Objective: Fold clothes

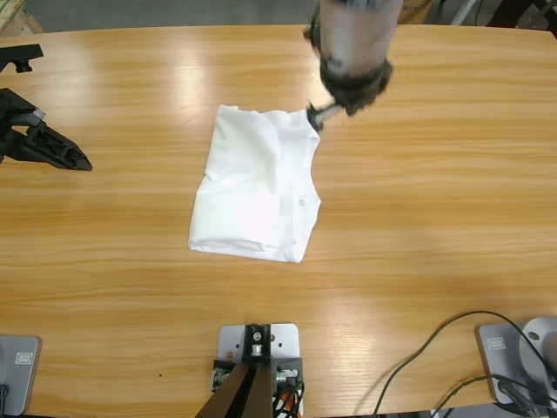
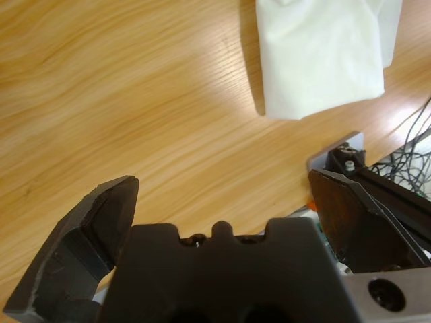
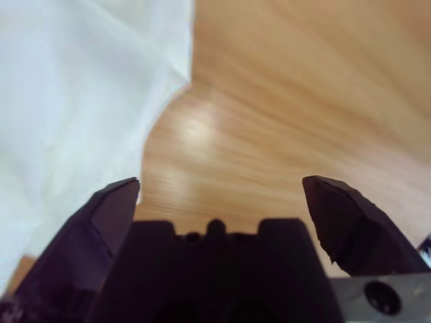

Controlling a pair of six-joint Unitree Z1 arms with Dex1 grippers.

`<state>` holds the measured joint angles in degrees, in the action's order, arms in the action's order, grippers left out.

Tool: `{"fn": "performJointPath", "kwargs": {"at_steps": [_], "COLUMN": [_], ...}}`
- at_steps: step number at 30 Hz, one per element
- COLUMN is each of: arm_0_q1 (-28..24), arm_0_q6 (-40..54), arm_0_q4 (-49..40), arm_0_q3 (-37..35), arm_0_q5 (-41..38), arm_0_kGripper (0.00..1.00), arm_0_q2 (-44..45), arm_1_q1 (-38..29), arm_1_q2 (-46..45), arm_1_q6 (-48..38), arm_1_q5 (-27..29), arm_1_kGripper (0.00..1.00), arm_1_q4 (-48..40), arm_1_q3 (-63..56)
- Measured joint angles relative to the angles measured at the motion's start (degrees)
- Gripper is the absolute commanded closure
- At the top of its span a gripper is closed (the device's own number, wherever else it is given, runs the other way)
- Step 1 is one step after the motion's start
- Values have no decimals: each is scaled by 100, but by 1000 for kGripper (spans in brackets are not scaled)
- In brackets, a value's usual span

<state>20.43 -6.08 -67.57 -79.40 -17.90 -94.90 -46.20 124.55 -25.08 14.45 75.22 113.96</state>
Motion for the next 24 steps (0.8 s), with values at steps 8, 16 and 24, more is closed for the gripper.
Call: {"fn": "performJointPath", "kwargs": {"at_steps": [8, 16, 24], "arm_0_q1": [1, -907, -1007], "arm_0_q6": [0, 0, 40], "arm_0_q4": [0, 0, 0], "arm_0_q3": [0, -55, -56], "arm_0_q5": [0, 0, -2], "arm_0_kGripper": [0, 0, 0], "arm_0_q2": [0, 291, 302], "arm_1_q1": [-73, -259, -267], "arm_1_q2": [-25, 64, 991], "arm_1_q6": [1007, 1173, 1643], "arm_1_q5": [-1548, -2077, -2342], "arm_1_kGripper": [588, 0, 0], "arm_1_q4": [28, 131, 1020], "arm_1_q3": [1137, 1225, 3080]}}
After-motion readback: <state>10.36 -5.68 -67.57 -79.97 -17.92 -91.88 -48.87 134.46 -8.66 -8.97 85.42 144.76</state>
